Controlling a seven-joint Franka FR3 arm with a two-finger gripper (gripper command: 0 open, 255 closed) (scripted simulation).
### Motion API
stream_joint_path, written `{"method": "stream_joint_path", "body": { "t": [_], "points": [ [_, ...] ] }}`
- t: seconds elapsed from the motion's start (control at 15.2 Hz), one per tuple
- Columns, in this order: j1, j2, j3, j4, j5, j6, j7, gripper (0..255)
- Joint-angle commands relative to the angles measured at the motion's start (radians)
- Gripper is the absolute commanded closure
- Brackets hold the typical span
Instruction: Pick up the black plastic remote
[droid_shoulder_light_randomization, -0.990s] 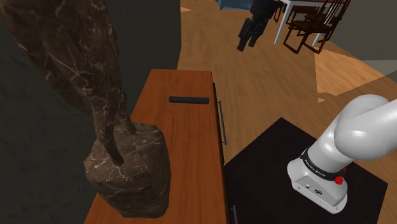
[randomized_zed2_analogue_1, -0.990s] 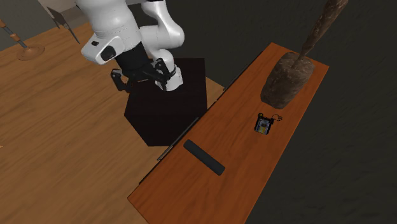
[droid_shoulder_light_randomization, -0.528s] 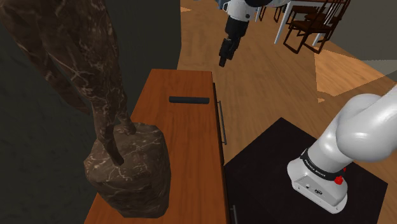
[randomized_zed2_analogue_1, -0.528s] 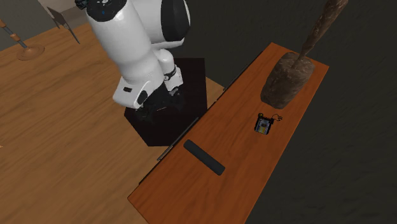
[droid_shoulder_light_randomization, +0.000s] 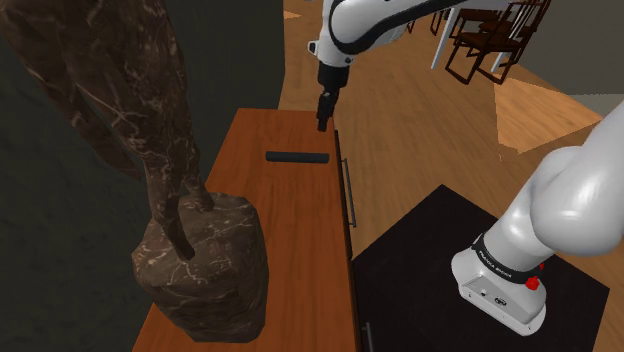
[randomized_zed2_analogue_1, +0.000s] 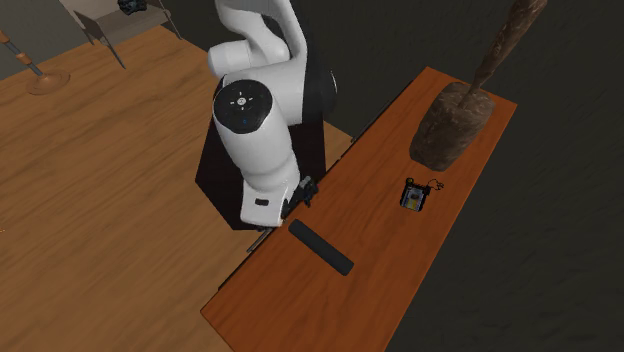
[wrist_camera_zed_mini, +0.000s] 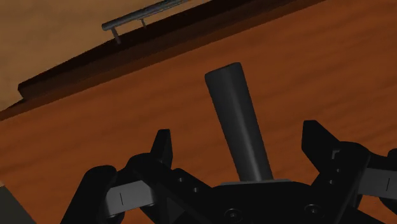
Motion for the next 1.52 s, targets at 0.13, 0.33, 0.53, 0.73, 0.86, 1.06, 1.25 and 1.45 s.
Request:
{"method": "stream_joint_path", "body": {
  "t": [0.13, 0.33, 0.53, 0.73, 0.86, 1.06, 1.25, 1.45],
  "points": [
    [0.028, 0.138, 0.027, 0.071, -0.017, 0.037, -0.057, 0],
    [0.047, 0.227, 0.046, 0.116, -0.035, 0.057, -0.091, 0],
    [0.047, 0.247, 0.046, 0.1, -0.035, 0.094, -0.093, 0],
    [0.047, 0.268, 0.046, 0.085, -0.034, 0.13, -0.095, 0],
    [0.047, 0.28, 0.046, 0.078, -0.034, 0.149, -0.096, 0],
    [0.047, 0.279, 0.046, 0.077, -0.034, 0.149, -0.096, 255],
    [0.048, 0.279, 0.047, 0.076, -0.034, 0.15, -0.095, 255],
    [0.048, 0.277, 0.047, 0.075, -0.034, 0.149, -0.095, 255]
  ]
}}
